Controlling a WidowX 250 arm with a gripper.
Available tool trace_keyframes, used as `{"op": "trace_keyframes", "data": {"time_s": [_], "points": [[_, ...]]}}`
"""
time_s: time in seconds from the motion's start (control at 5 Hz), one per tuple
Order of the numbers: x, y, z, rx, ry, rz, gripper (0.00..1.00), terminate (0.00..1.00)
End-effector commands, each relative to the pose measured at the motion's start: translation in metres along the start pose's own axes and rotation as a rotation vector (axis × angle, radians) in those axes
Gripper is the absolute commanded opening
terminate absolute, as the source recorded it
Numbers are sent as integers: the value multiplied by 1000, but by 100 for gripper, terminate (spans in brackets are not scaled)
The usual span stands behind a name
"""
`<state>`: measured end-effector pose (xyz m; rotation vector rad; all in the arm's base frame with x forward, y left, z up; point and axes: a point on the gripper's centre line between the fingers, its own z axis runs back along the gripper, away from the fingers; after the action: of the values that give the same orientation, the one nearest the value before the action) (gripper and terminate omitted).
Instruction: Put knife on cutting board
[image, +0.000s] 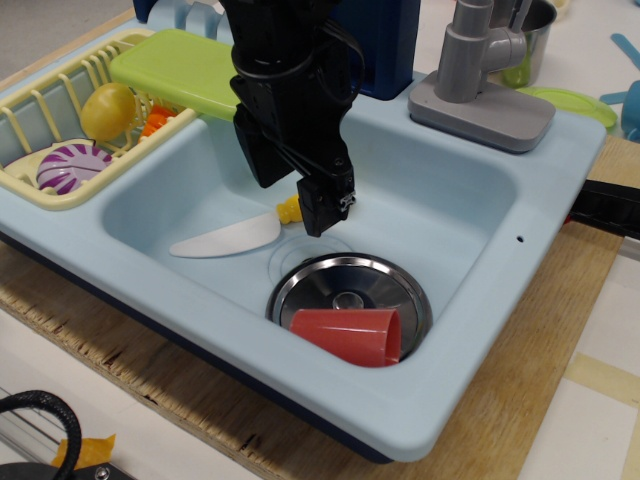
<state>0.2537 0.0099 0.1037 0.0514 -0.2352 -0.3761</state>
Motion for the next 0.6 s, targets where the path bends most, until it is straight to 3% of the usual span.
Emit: {"op": "trace_keyframes", "data": {"time_s": [0.0,0.4], "points": [[0,0,0,0,0,0,100,0],[5,11,-15,-5,-46,-27,100,0]]}}
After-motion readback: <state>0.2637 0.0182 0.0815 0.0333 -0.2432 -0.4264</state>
